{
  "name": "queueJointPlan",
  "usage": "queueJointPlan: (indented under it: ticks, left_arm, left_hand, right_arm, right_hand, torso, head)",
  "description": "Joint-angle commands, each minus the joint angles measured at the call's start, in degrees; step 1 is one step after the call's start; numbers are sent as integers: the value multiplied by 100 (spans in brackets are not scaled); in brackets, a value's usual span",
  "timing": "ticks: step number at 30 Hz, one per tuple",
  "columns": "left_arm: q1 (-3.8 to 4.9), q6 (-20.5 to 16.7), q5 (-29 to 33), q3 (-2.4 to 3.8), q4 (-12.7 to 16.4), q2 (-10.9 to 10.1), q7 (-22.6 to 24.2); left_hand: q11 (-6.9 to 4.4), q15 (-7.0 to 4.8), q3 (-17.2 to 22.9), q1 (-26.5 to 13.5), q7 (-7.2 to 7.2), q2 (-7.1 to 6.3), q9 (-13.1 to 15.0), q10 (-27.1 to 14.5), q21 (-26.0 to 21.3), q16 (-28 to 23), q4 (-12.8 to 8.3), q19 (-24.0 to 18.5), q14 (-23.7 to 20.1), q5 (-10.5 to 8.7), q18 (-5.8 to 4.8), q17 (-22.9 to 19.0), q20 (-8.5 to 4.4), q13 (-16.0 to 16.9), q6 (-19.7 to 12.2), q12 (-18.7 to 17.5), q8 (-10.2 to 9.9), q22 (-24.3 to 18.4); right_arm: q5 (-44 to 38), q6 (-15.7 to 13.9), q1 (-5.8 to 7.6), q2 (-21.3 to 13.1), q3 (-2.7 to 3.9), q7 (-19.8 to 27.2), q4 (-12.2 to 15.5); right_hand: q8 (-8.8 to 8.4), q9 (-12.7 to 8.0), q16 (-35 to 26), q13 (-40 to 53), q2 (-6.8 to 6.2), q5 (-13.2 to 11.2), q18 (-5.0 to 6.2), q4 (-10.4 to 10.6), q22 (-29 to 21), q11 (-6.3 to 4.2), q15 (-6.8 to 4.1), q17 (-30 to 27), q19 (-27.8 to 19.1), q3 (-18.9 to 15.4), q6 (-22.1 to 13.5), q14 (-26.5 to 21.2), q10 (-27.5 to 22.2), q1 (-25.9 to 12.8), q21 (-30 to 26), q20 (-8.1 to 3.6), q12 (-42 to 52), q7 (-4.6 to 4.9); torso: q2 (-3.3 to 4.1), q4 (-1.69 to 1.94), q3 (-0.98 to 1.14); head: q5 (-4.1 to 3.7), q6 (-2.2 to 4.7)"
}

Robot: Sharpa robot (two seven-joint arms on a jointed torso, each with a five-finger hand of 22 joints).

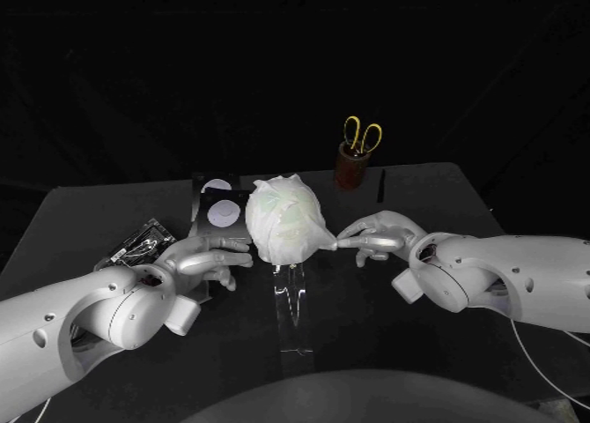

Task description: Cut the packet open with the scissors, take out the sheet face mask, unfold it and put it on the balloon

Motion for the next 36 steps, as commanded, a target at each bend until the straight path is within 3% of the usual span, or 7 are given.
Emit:
queueJointPlan:
  ticks: [1,10,20,24,30,34,36]
  left_arm:
    - [5,4,-554,6,-6,17,-337]
    - [5,28,-1068,10,-54,-3,-640]
    - [6,-446,-832,84,-116,-113,475]
    - [49,-562,-649,190,-106,-173,1048]
    - [374,-571,-697,263,-253,-118,1333]
    - [694,-554,-911,280,-484,66,1198]
    - [799,-539,-981,283,-595,170,1054]
  left_hand:
    - [55,70,-365,-100,438,-41,-5,-246,-137,-6,106,14,-22,-14,18,-12,79,-41,-128,-22,73,-97]
    - [74,102,-2572,589,473,370,-96,-806,-461,176,731,393,50,1,21,-103,136,-47,-421,562,466,-409]
    - [-27,21,-2589,1058,346,614,-293,-578,-635,67,837,282,-204,3,33,-214,61,193,299,1348,556,-520]
    - [-100,-67,-2162,1205,268,687,-769,-685,-696,18,758,230,-322,-14,30,-261,-16,516,1044,2065,16,-554]
    - [-279,-192,-1664,1105,116,733,-1109,-561,-499,374,792,378,-2,-16,33,18,-127,878,1594,2829,-401,-452]
    - [-398,-266,-1356,650,27,457,-1374,-623,-246,998,1003,600,972,-9,30,1974,-209,1424,1940,3888,-728,-325]
    - [-405,-295,-1427,440,0,376,-1407,-606,-158,1138,1152,700,1262,-34,22,2545,-216,1576,1967,4176,-767,-285]
  right_arm:
    - [138,-103,-5,11,-1,58,-18]
    - [187,-335,-4,-55,-1,-53,-89]
    - [120,-563,-3,-139,-1,158,-121]
    - [121,-648,30,-148,2,471,-92]
    - [-107,-628,239,-97,4,733,-61]
    - [-327,-598,418,-14,5,847,-97]
    - [-389,-570,498,60,6,910,-159]
  right_hand:
    - [-191,-90,-98,-305,-198,-28,35,-22,-29,106,85,-261,-81,-84,-242,-203,-299,-24,-74,33,-385,118]
    - [-431,-193,-262,-991,-406,-4,13,-126,-115,243,234,-812,-218,-274,-512,-725,-957,104,-265,156,-1183,247]
    - [-462,-203,-371,-1424,-374,-1,23,-103,-166,280,279,-1187,-286,-367,-535,-1065,-1340,104,-378,214,-1639,280]
    - [-372,-175,-266,-1514,-206,4,62,-46,-172,234,246,-998,-247,-334,-301,-921,-1258,134,-388,225,-1619,237]
    - [-375,-190,-180,-1516,-155,5,92,-5,-164,207,219,-880,-190,-341,-201,-799,-1143,118,-374,229,-1514,210]
    - [-390,-205,-250,-1632,-164,4,99,12,-168,198,213,-1137,-190,-354,-161,-953,-1226,101,-389,233,-1617,200]
    - [-452,-250,-762,-1962,-156,-4,95,36,-248,191,230,-2183,-324,-300,-117,-1714,-1427,103,-556,255,-1975,214]
  torso:
    - [0,-4,-2]
    - [-3,2,-4]
    - [-5,-5,-3]
    - [1,-6,1]
    - [6,-6,3]
    - [7,2,-1]
    - [9,3,-3]
  head:
    - [0,-4]
    - [-2,19]
    - [75,95]
    - [99,123]
    - [172,154]
    - [206,199]
    - [219,216]
